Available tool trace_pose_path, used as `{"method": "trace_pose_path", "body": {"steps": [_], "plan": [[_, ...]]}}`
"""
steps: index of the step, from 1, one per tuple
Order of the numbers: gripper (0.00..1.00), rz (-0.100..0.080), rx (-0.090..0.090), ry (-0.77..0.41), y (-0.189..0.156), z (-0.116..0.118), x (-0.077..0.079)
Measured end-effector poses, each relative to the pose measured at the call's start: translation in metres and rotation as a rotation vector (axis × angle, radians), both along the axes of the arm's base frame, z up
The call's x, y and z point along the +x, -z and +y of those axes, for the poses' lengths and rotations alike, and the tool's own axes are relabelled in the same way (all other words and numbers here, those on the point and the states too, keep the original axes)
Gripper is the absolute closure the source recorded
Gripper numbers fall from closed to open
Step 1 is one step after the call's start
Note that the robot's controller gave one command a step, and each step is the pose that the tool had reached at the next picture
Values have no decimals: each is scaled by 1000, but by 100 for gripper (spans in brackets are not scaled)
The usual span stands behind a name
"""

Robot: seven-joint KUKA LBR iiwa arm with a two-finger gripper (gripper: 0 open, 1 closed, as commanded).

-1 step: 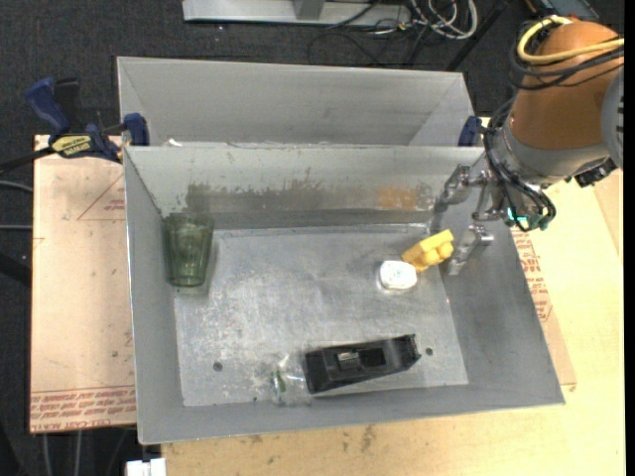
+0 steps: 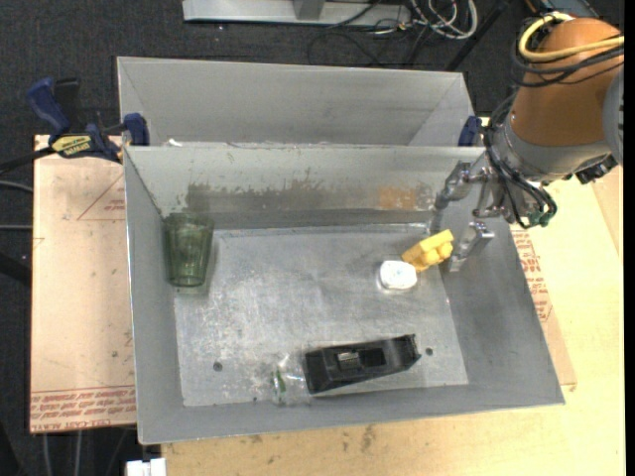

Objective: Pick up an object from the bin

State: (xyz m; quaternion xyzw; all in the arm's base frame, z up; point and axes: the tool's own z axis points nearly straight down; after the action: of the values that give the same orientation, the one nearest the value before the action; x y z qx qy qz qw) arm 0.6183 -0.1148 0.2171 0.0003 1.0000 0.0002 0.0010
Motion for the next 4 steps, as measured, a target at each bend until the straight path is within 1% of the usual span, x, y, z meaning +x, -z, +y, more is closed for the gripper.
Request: {"method": "trace_pose_path", "body": {"steps": [1,2,3,4], "plan": [[0,-3,-1,-120,56,-14,9],[0,0,0,-298,61,-36,13],[0,-2,-1,-449,99,-37,21],[0,-5,10,-692,135,-21,28]]}}
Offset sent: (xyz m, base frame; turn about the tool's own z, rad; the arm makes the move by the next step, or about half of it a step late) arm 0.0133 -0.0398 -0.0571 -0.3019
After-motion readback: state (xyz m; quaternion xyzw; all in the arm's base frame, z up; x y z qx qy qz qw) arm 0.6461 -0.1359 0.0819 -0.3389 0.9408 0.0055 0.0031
